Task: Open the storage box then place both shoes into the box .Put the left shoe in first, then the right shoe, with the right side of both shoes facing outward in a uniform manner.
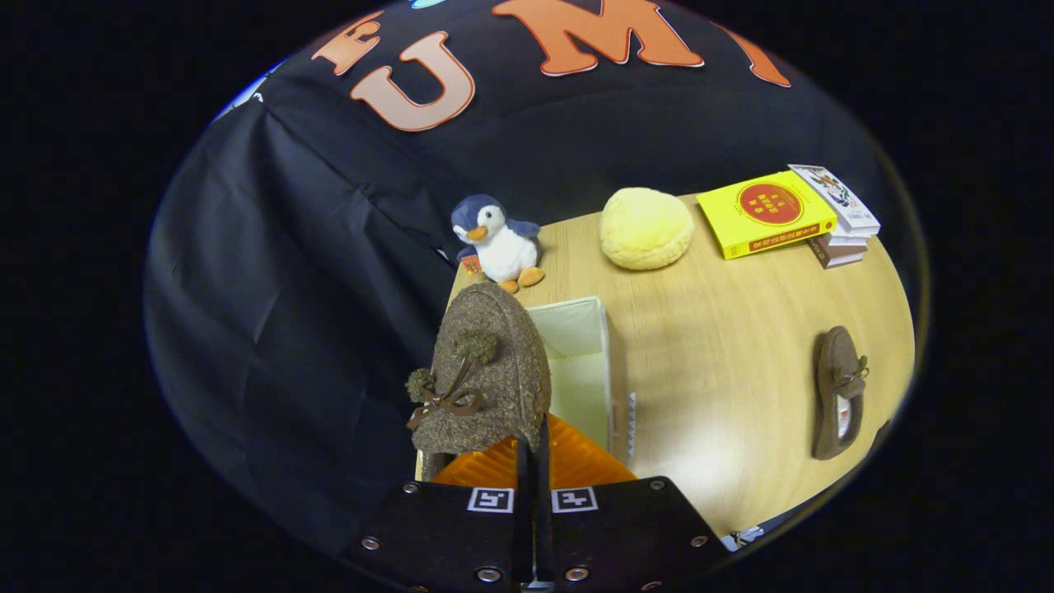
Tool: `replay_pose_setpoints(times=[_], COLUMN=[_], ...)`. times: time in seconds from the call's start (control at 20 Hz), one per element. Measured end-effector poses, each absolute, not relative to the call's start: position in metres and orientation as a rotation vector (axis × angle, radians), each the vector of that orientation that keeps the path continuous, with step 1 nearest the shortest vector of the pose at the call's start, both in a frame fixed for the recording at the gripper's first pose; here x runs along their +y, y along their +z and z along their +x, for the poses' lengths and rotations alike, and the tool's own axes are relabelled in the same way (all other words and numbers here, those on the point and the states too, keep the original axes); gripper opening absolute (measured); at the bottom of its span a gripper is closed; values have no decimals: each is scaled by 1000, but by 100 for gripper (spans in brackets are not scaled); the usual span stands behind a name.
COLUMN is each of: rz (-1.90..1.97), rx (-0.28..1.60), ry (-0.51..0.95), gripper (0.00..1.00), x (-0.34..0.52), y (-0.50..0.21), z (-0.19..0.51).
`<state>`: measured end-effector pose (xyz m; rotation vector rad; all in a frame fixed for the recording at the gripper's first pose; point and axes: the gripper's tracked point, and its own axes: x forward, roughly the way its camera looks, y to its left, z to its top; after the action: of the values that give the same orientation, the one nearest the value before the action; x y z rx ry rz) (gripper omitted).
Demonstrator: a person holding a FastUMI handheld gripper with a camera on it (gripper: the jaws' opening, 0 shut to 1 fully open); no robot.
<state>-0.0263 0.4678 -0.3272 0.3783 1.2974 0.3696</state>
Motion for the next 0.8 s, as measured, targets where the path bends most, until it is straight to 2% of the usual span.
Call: replay_pose_setpoints(times=[0.5, 0.8], rz=[310, 250], rx=[1465, 1573], ry=[264, 252], gripper=[3, 5], x=[525, 538], y=[-417, -462], z=[-53, -70])
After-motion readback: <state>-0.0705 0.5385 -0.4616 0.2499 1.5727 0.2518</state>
